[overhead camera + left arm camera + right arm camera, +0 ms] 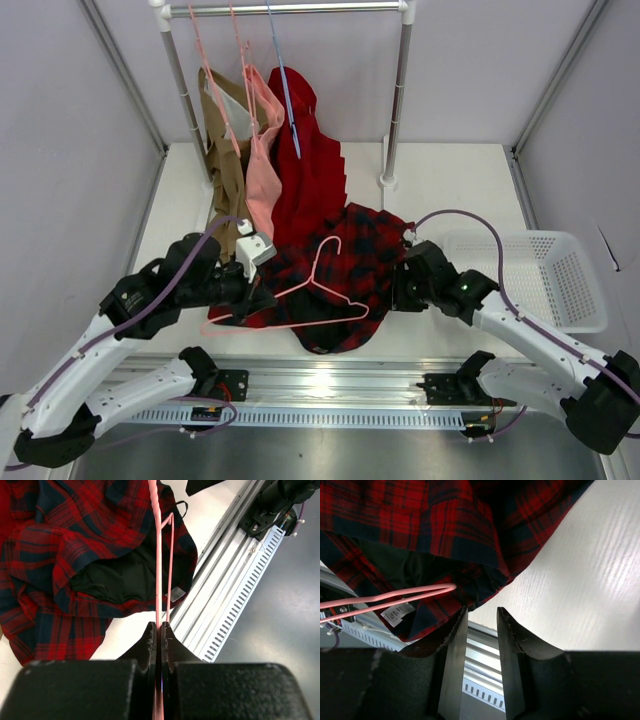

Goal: Place the skirt on the hanger

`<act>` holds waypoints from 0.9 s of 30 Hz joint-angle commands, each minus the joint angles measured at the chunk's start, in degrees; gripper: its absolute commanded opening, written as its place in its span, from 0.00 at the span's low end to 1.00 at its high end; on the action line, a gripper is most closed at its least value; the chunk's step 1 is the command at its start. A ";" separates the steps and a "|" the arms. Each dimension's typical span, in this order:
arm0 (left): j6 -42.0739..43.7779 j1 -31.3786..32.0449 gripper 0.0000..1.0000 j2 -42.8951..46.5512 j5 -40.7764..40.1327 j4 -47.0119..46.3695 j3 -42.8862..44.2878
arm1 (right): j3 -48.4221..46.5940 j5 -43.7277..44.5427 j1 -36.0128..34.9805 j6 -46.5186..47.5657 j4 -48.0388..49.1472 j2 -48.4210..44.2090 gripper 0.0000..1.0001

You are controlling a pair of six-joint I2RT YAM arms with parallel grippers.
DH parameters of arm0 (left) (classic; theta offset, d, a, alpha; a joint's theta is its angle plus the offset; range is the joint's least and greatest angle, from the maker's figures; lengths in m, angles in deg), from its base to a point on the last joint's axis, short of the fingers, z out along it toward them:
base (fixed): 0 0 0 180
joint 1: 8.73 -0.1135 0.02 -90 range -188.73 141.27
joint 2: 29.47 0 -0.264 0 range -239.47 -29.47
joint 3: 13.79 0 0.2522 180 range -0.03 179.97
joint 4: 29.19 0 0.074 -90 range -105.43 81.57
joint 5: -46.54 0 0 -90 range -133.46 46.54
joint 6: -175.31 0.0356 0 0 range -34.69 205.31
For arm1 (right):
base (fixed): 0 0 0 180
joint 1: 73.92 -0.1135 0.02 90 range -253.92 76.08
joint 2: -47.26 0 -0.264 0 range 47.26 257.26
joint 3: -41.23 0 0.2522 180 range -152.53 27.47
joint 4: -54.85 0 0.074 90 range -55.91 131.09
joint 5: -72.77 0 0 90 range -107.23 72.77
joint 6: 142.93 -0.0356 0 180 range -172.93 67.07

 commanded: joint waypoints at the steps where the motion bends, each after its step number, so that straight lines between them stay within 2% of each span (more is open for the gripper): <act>1: -0.01 0.58 0.00 -0.44 -0.08 -3.31 0.98 | 0.71 -0.86 -1.28 -2.51 3.72 0.44 0.34; 11: 1.13 0.67 0.00 -2.54 -1.66 -5.34 1.25 | 2.11 -0.77 -2.60 -3.56 6.09 2.20 0.34; 22: 1.57 0.75 0.00 -2.81 -1.92 -5.78 0.98 | 2.56 0.11 -2.95 -3.92 6.89 4.40 0.23; 23: 1.57 0.67 0.00 -2.72 -1.92 -5.69 1.24 | 2.47 0.19 -3.04 -3.92 6.71 4.49 0.24; 27: 1.74 0.67 0.00 -3.25 -1.49 -5.43 1.60 | 2.55 0.98 -3.04 -4.09 5.66 3.26 0.36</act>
